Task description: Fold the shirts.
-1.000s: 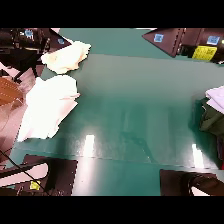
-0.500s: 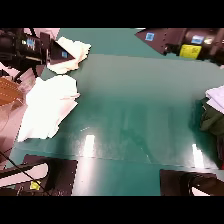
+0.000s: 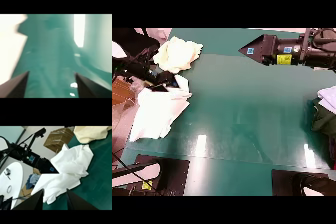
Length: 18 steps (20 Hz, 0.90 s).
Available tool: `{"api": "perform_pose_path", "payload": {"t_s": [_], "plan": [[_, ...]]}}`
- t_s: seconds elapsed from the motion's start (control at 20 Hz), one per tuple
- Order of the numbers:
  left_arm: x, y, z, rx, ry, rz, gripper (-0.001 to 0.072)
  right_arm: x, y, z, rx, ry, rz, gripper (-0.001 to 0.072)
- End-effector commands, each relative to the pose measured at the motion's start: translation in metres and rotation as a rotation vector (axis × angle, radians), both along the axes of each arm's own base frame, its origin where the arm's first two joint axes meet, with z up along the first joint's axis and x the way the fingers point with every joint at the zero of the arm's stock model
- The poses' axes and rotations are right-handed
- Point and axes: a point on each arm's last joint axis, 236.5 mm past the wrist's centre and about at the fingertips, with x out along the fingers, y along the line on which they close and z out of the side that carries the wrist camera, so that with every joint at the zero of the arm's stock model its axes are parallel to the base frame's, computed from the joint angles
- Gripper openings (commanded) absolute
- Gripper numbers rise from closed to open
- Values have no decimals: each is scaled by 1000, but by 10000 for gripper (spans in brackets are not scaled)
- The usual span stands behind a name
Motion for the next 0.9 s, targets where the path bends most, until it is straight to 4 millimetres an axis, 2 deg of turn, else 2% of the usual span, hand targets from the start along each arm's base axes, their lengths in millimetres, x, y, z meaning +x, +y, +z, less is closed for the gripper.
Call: {"api": "perform_pose_path", "payload": {"t_s": [0.0,0.05,0.1,0.3,0.45,0.65,0.85], "plan": [[-19,116,-14,477,91,139,720,3,-16,-4,-21,17,-7,346],[-19,133,-10,546,86,167,720,3,-20,-1,-22,8,-12,345],[-15,142,-7,580,65,194,720,3,-20,0,-22,1,-12,346],[27,152,-4,627,-91,164,720,-2,-20,-1,-36,-7,9,346],[41,148,-38,623,-48,50,720,-5,-20,-2,-46,-14,22,346],[60,143,-82,585,-22,19,720,-6,-20,1,-42,-17,22,346],[54,138,-114,556,61,3,720,-7,-20,1,-42,-17,23,345]]}}
